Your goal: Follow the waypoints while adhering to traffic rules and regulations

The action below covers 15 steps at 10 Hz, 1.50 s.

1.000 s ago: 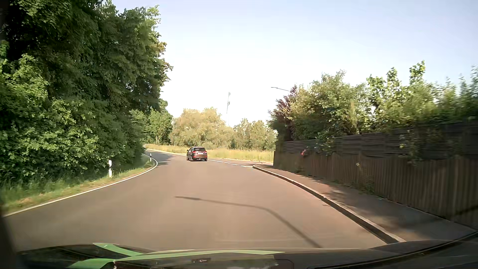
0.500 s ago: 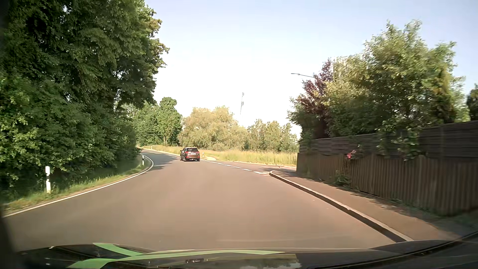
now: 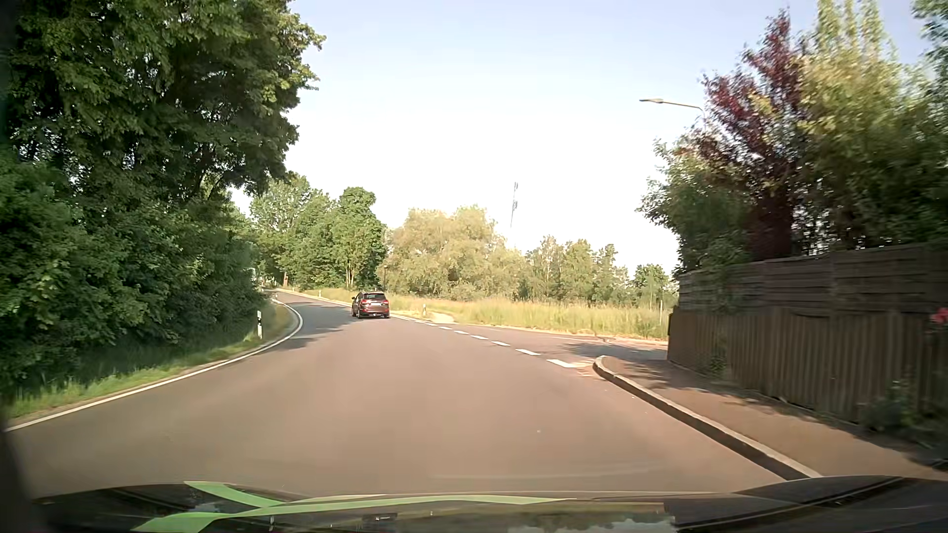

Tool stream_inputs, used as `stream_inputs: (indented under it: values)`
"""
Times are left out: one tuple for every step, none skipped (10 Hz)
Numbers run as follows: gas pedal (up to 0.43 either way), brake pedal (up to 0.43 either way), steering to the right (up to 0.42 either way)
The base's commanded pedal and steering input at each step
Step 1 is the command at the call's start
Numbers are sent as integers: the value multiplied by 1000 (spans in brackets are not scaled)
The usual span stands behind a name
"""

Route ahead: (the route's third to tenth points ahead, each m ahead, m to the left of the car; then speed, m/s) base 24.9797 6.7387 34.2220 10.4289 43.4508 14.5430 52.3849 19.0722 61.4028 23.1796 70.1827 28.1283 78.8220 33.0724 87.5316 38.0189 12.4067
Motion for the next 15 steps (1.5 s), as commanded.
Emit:
stream_inputs:
  values:
    - [98,0,-51]
    - [118,0,-51]
    - [130,0,-51]
    - [130,0,-53]
    - [130,0,-55]
    - [138,0,-56]
    - [138,0,-57]
    - [138,0,-57]
    - [157,0,-57]
    - [157,0,-57]
    - [157,0,-57]
    - [157,0,-58]
    - [169,0,-58]
    - [169,0,-58]
    - [169,0,-58]
